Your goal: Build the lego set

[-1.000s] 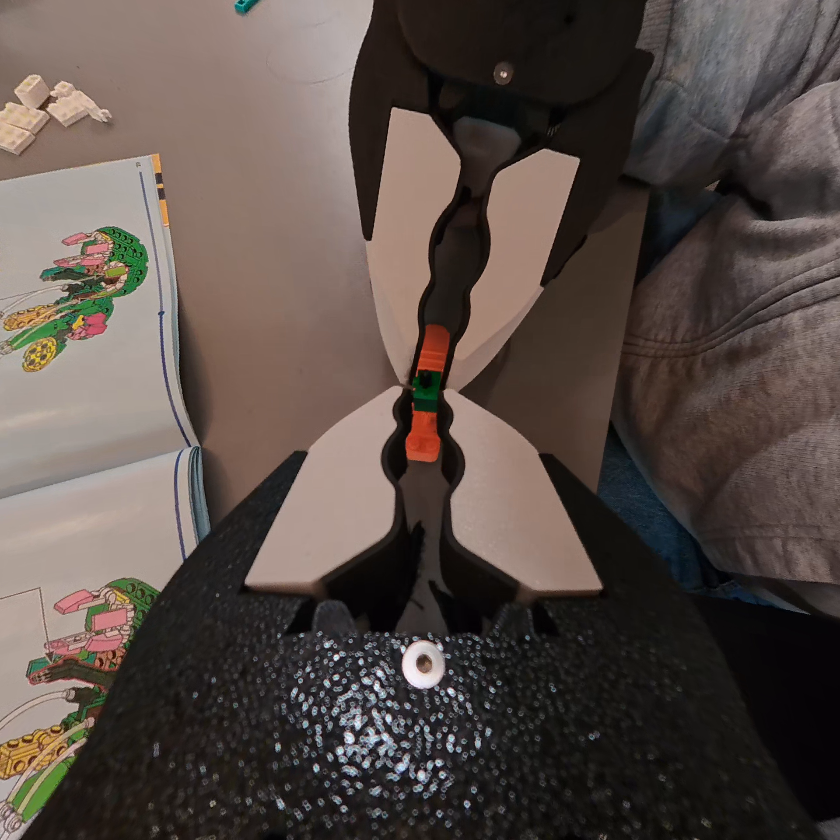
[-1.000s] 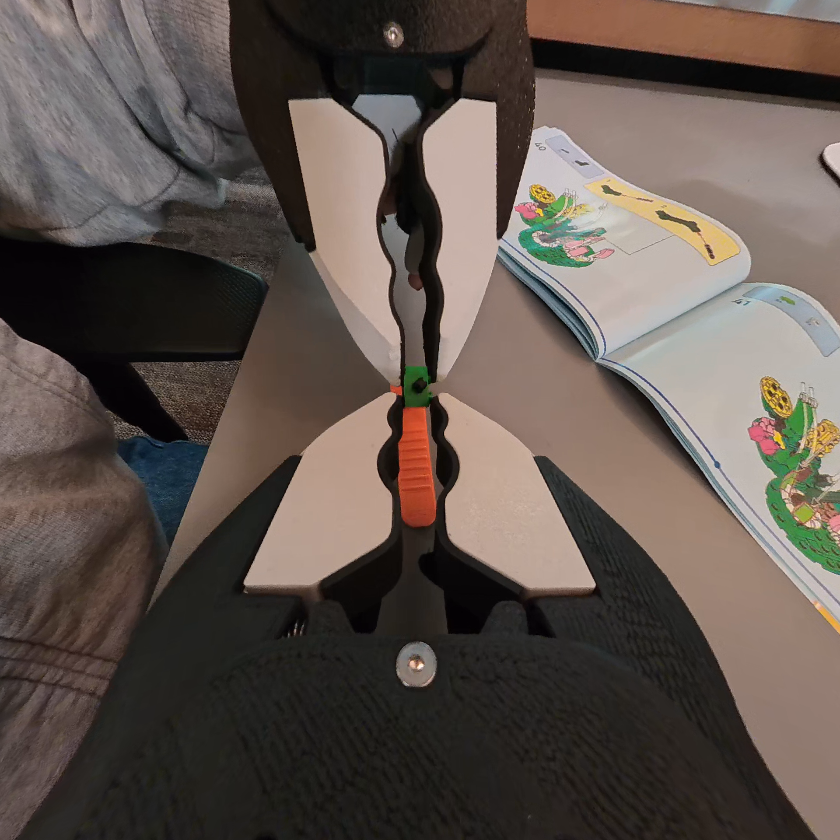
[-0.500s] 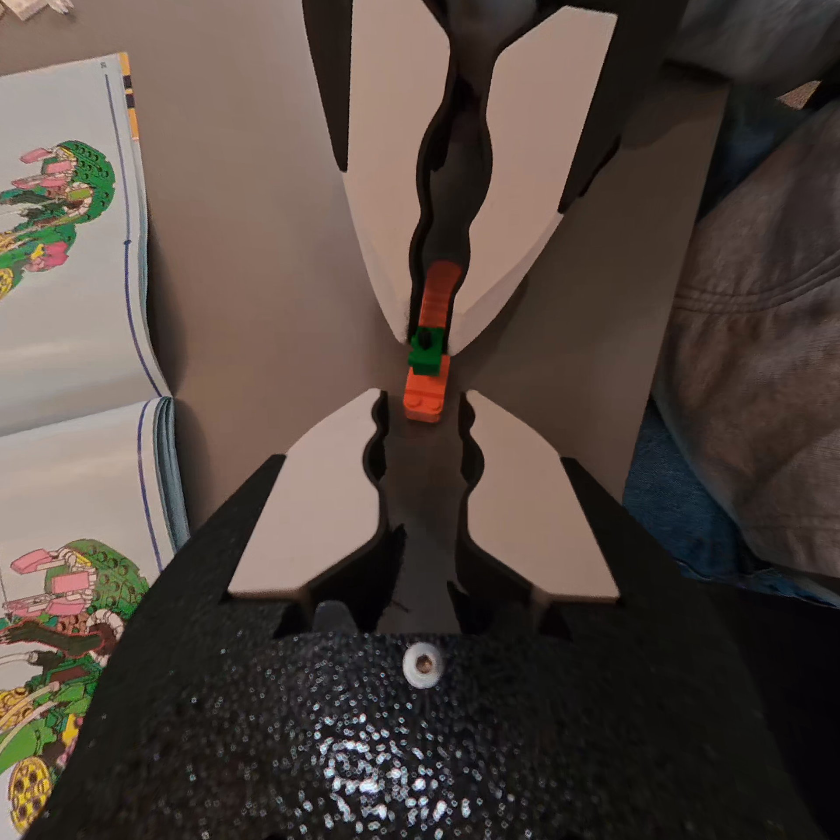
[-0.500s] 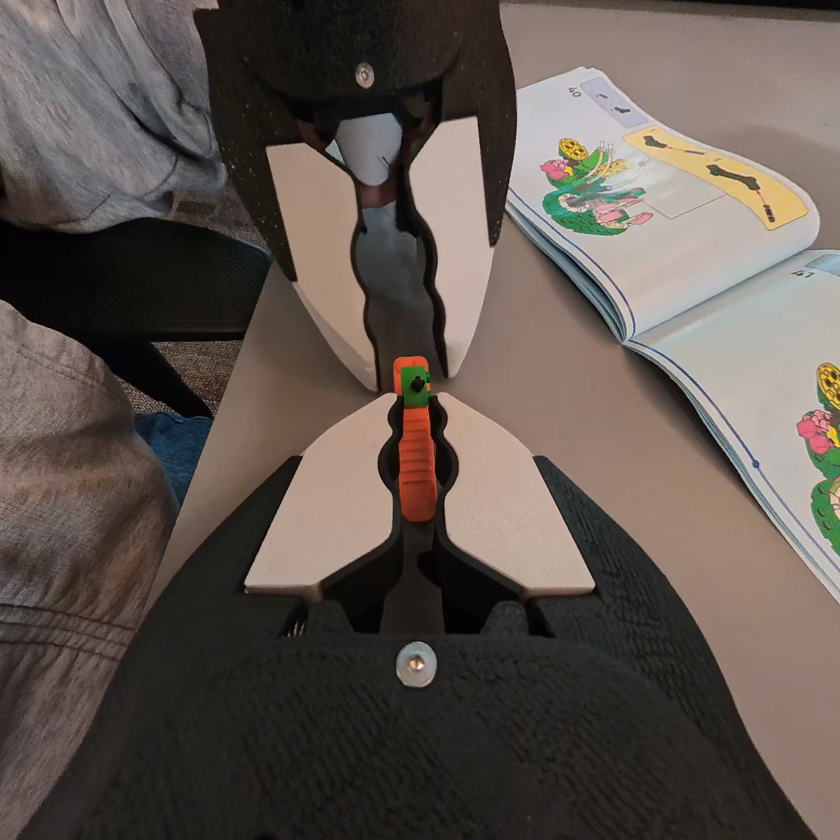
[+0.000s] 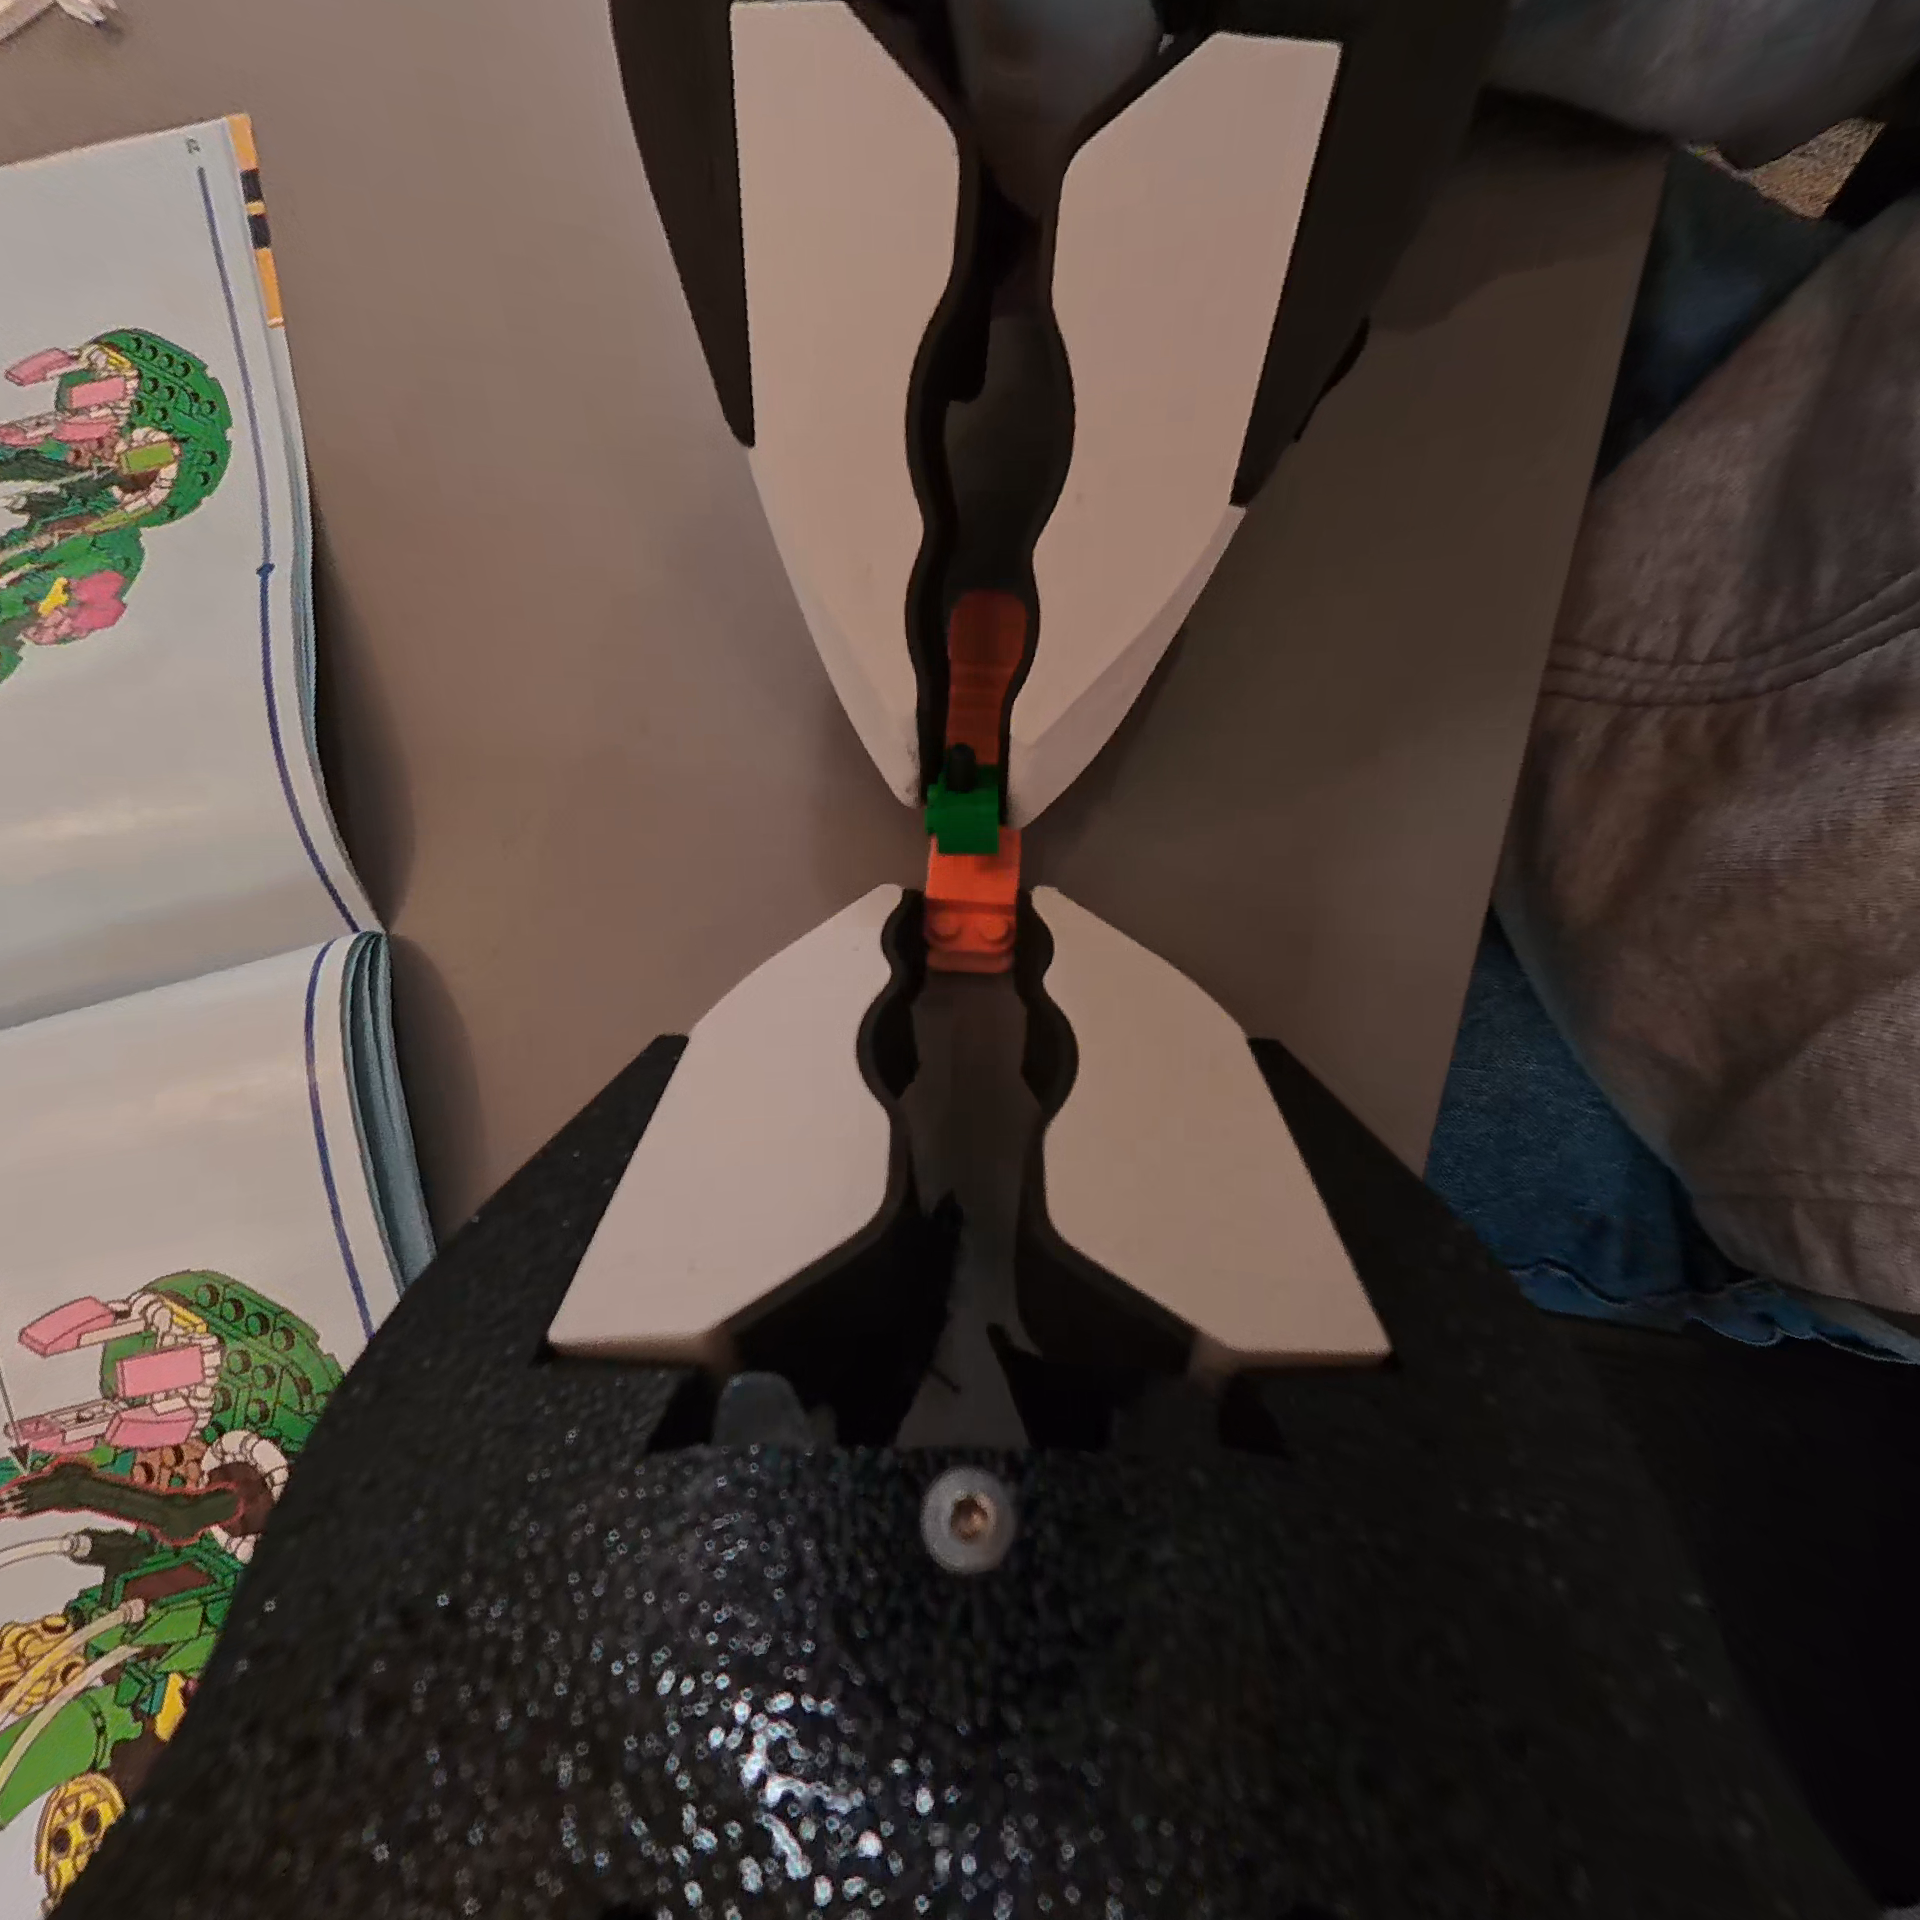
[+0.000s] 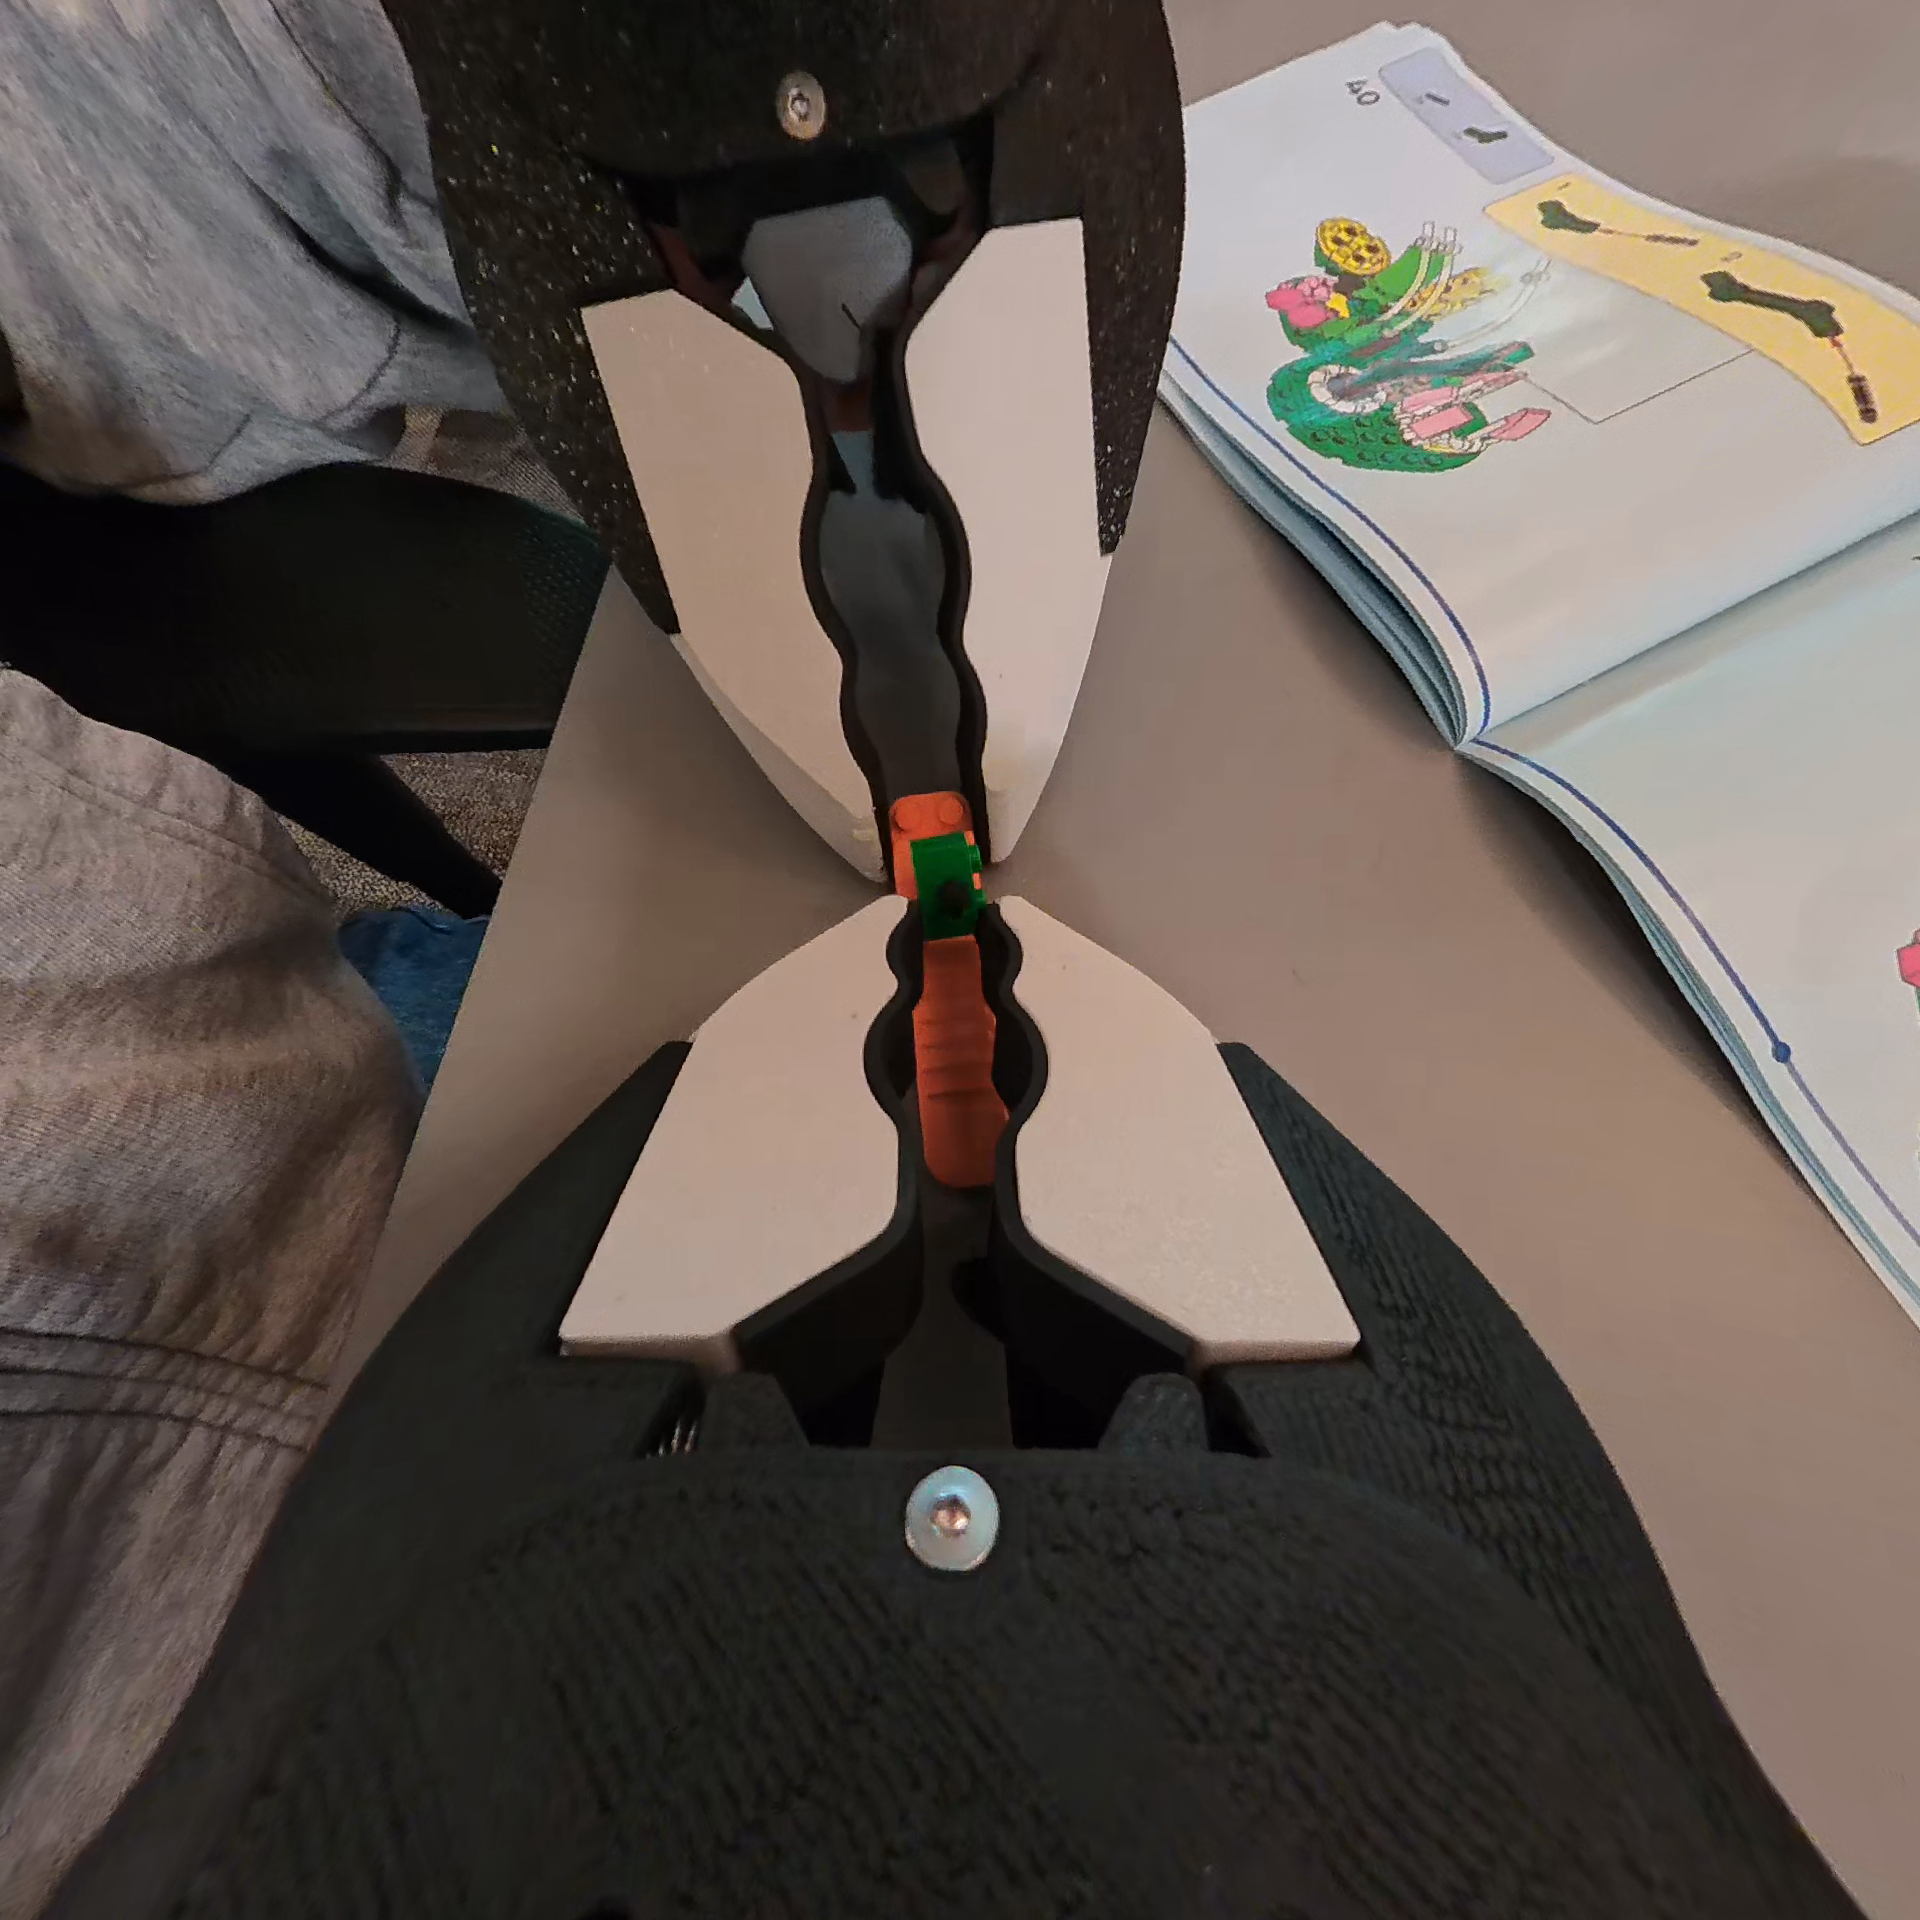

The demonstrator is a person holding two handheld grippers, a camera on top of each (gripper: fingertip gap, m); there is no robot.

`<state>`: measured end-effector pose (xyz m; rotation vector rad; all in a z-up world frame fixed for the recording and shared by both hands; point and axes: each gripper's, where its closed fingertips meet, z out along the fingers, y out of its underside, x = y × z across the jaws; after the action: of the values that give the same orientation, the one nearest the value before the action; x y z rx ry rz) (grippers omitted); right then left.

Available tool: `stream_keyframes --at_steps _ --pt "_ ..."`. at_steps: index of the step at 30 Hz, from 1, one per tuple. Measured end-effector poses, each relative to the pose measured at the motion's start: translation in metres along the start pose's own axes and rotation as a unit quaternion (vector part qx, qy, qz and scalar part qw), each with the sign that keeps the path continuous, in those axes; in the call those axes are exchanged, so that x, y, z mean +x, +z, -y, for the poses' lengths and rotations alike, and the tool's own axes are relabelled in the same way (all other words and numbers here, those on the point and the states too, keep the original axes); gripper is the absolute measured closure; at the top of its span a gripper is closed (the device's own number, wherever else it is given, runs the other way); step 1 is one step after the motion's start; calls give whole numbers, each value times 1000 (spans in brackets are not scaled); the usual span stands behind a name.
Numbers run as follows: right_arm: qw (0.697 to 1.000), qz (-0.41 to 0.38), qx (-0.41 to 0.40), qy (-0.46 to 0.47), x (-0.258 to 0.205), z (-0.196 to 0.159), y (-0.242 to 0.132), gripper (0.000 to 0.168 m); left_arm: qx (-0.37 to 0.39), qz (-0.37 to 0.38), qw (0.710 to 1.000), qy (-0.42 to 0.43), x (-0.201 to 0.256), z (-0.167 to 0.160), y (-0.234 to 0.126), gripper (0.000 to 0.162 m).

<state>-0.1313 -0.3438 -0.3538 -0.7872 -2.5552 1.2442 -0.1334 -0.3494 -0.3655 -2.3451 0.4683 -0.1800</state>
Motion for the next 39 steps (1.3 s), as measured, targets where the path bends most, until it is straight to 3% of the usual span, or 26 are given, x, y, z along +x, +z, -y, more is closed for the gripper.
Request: stream_keyframes --at_steps 1,10,23,35,39 --pt "1000 2 -4 0 0 0 0 159 -2 1 1000 1 0 0 0 145" --pt "999 6 -46 -9 -1 -1 1 159 -22 5 1000 5 0 0 0 145" --pt "976 -27 -198 -82 -1 -3 1 159 -22 7 1000 2 2 -1 0 146" --pt "982 -30 -170 -77 0 -6 2 159 -6 10 1000 -3 2 0 1 146" --pt "991 -13 -120 -55 -1 -5 3 159 10 12 1000 -14 2 0 1 146"
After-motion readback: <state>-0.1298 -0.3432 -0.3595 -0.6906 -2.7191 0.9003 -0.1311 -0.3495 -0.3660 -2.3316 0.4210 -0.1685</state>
